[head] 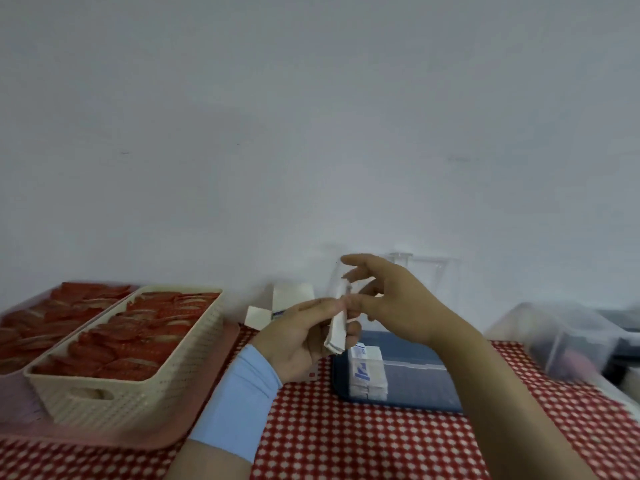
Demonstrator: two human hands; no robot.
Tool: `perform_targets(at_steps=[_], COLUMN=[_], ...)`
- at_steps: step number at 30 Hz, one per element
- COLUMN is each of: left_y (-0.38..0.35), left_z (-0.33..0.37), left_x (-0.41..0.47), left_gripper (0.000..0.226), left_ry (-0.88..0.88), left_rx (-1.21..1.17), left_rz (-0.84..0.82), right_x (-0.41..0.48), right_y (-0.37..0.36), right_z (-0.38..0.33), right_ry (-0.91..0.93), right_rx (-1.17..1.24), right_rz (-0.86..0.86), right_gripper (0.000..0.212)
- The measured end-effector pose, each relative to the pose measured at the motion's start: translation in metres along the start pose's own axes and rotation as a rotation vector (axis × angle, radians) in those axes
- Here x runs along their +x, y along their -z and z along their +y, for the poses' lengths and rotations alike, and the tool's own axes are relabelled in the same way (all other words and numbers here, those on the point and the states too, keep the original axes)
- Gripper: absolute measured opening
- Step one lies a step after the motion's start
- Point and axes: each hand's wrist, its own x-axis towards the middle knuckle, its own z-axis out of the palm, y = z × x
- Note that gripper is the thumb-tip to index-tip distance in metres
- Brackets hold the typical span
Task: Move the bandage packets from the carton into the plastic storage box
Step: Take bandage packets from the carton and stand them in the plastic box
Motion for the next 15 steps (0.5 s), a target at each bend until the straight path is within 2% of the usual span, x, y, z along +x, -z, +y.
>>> perform_targets(at_steps=[2, 4, 7, 13, 15], left_y=[-0.008, -0.021, -0.039, -0.067, -0.072], left_z=[-0.01, -0.015, -0.016, -0.01, -0.01], left_x=[0.004, 0.003, -0.001, -0.009, -0.011], left_gripper=[0.031, 0.032, 0.03, 0.034, 0.039], left_ry=[-0.051, -0.075, -0.044, -0.045, -0.046], left_rx=[-0.058, -0.112, -0.112, -0.061, -0.038], left_rz=[0.092, 0.126, 0.064, 0.004, -0.005], right_x=[-0.01, -0.023, -0.035, -0.043, -0.046], right_y=[0.007, 0.015, 0.022, 0.034, 0.038], right_z=[0.002, 0.0, -0.007, -0.009, -0.009], right_ry=[-0.008, -0.005, 0.041, 0.123, 0.131], right_rx=[-0.015, -0.053, -0.184, -0.204, -0.22], right_rz=[0.016, -0.051, -0.111, -0.009, -0.025], right_gripper=[0.037, 0.041, 0.049, 0.043, 0.043])
